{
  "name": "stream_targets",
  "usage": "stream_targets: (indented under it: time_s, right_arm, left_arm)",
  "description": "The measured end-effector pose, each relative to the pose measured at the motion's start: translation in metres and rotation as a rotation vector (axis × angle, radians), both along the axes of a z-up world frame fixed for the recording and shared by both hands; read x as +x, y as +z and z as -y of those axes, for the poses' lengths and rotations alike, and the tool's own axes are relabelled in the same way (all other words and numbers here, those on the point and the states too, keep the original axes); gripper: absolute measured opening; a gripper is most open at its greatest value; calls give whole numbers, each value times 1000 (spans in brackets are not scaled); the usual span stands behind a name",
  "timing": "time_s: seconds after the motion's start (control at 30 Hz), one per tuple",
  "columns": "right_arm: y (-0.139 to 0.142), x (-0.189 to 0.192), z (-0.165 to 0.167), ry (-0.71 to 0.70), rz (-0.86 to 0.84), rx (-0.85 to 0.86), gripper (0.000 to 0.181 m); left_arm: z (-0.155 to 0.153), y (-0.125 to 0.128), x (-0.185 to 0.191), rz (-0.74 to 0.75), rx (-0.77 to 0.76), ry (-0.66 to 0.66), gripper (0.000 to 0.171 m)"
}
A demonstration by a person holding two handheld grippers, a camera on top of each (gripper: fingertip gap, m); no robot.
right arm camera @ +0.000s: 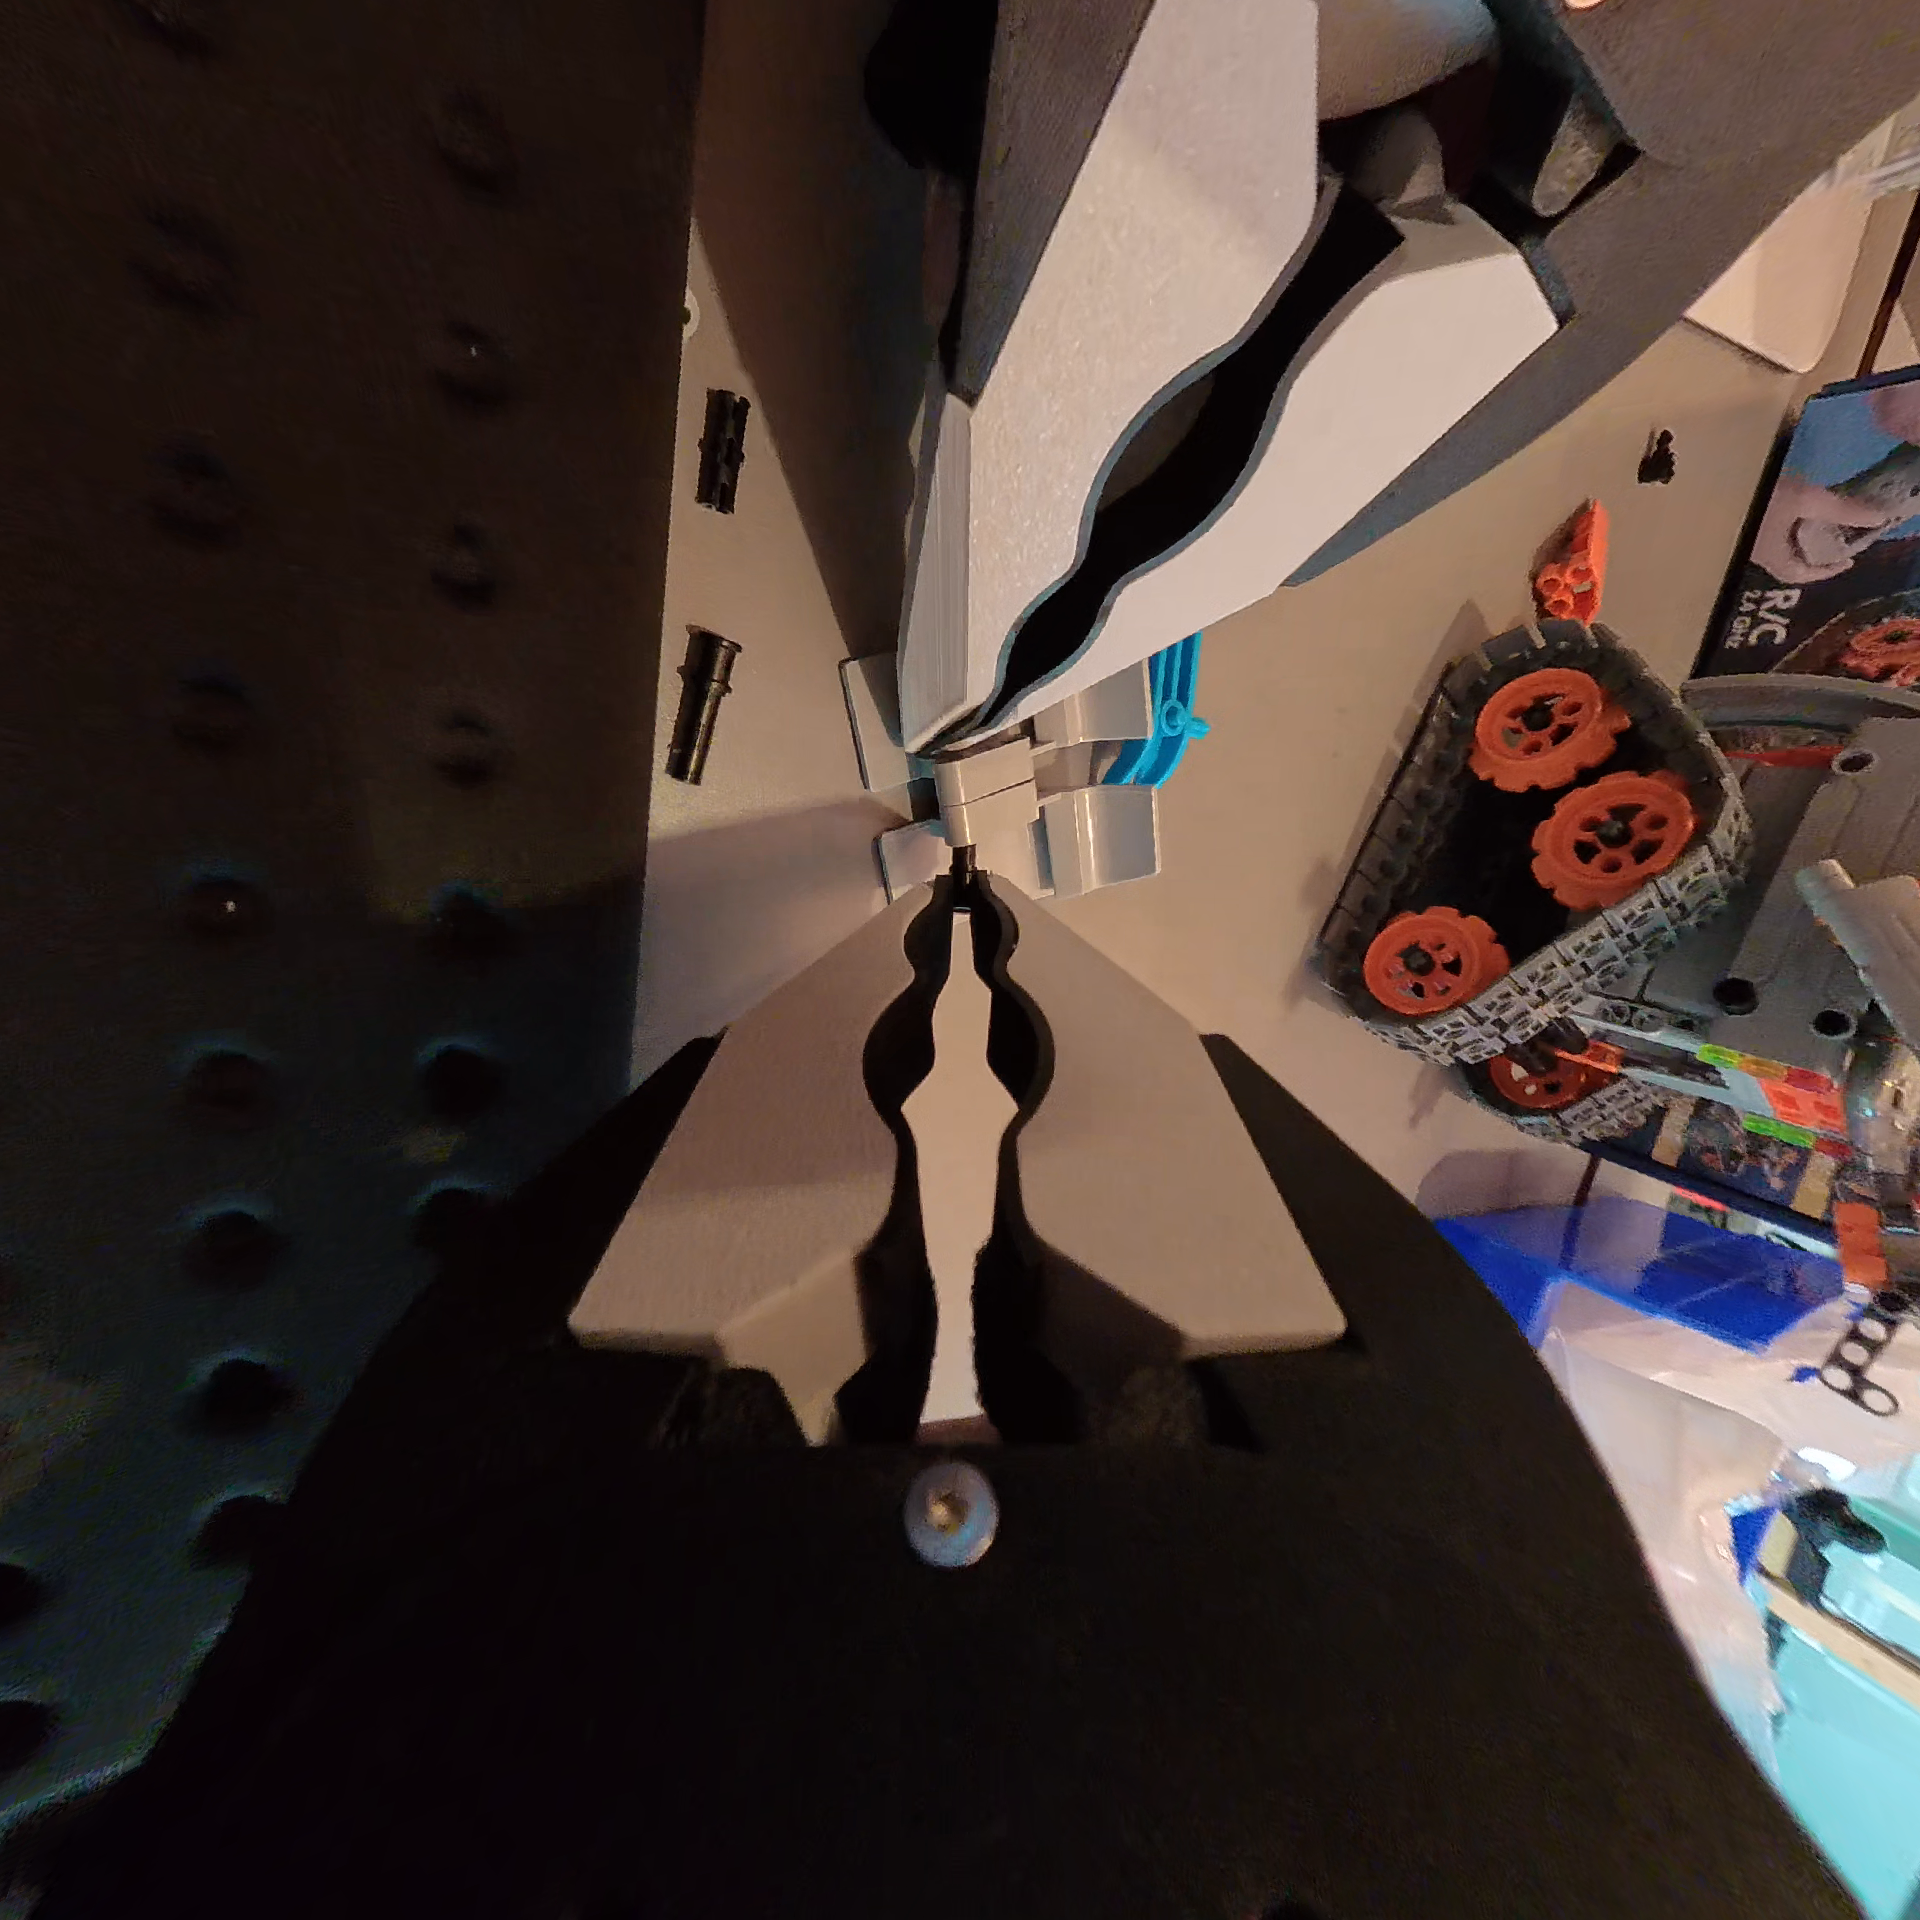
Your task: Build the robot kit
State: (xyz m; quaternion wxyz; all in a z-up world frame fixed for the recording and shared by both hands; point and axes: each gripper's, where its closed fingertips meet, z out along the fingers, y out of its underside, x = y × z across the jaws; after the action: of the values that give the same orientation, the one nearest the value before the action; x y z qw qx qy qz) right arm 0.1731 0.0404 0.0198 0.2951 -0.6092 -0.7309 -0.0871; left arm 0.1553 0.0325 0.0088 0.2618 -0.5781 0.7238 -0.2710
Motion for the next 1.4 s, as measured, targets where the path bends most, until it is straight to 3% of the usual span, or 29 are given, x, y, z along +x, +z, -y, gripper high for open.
stream_targets:
  time_s: [0.93, 1.4]
  right_arm:
    - [1, -1, -1, 218, -492, -545, 0]
    - [3, -3, 4, 232, -534, -655, 0]
  left_arm:
    - [8, 0, 1, -9, -143, -210, 0]
    - [7, 0, 1, -25, -185, -259, 0]
